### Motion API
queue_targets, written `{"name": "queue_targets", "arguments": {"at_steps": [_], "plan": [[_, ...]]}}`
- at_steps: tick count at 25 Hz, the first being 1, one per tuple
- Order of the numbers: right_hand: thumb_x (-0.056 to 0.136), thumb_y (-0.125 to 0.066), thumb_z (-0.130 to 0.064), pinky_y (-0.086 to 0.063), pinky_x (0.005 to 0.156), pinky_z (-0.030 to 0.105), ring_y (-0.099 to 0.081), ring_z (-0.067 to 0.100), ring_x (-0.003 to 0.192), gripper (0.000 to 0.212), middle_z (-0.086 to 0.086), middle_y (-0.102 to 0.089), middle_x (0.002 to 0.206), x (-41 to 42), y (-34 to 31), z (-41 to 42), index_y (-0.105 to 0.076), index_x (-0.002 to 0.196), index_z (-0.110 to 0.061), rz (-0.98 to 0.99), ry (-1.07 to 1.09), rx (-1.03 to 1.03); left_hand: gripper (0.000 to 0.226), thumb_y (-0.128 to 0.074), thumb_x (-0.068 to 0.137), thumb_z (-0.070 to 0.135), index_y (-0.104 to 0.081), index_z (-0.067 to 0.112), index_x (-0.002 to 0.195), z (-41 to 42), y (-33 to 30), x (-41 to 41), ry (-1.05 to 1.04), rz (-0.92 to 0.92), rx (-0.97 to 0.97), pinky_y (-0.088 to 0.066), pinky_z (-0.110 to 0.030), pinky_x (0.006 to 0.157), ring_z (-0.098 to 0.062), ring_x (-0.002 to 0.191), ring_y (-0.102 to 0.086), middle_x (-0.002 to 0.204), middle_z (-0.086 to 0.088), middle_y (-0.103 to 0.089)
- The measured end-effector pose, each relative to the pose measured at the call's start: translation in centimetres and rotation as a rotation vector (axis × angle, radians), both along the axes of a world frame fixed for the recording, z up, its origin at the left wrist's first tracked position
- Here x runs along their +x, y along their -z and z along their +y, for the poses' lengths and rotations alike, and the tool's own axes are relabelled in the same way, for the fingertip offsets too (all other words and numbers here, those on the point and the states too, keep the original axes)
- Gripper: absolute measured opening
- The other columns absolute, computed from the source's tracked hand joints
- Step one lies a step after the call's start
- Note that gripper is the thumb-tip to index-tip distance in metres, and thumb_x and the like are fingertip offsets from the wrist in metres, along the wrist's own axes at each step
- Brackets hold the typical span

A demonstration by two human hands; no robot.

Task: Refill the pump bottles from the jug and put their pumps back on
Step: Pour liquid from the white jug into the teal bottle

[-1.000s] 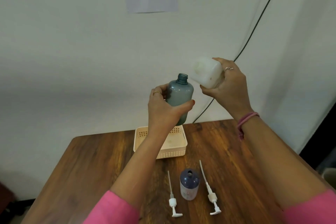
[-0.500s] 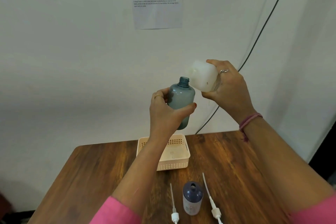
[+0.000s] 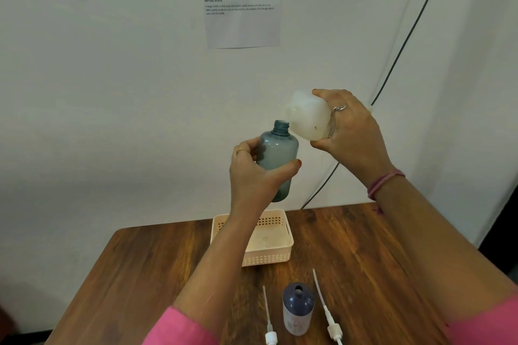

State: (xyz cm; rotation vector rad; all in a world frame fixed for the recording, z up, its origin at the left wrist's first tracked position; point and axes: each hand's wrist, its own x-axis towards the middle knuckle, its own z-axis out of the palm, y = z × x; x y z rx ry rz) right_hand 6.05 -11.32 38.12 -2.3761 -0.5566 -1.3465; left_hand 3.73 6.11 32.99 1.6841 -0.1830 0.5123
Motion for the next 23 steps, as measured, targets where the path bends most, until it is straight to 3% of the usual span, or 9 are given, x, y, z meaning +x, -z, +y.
{"name": "queue_targets", "arguments": {"at_steps": [4,11,17,23], "plan": [[0.053,-0.087,-0.009,-0.046,0.096,0.048,-0.055,0.027,0.105,0.081,0.012,-0.061,0.117,0.14,-0.18,0.09,-0.053,0.127,-0.007,-0.038,0.008,-0.05,0.073,-0.089,0.057,0.029,-0.048,0.023,0.118,0.05,-0.03,0.03,-0.006,-0.005,-0.005,-0.054,-0.022,0.076,-0.004,0.099,-0.053,0.113,0.007,-0.051],[0.055,-0.089,-0.013,-0.036,0.105,0.046,-0.056,0.031,0.112,0.082,0.014,-0.061,0.121,0.62,-0.36,-0.02,-0.053,0.128,-0.005,-0.116,0.044,-0.144,0.076,-0.089,0.058,0.028,-0.048,0.021,0.122,0.29,0.0,0.07,-0.002,0.002,-0.02,-0.054,-0.022,0.076,-0.011,0.104,-0.054,0.116,0.005,-0.052],[0.054,-0.089,-0.013,-0.036,0.106,0.048,-0.057,0.033,0.111,0.082,0.015,-0.061,0.12,0.74,-0.54,0.12,-0.053,0.127,-0.005,-0.132,0.043,-0.164,0.073,-0.089,0.058,0.026,-0.047,0.024,0.118,0.42,-0.24,-0.23,0.012,0.014,-0.031,-0.049,-0.011,0.066,-0.004,0.096,-0.053,0.116,0.007,-0.051],[0.055,-0.088,-0.013,-0.033,0.108,0.046,-0.056,0.032,0.114,0.082,0.012,-0.06,0.122,0.86,-0.55,0.09,-0.052,0.128,-0.006,-0.119,0.045,-0.179,0.072,-0.089,0.058,0.027,-0.047,0.026,0.116,0.52,-0.22,-0.46,0.016,0.028,-0.051,-0.051,-0.017,0.073,-0.005,0.099,-0.054,0.115,0.007,-0.052]]}}
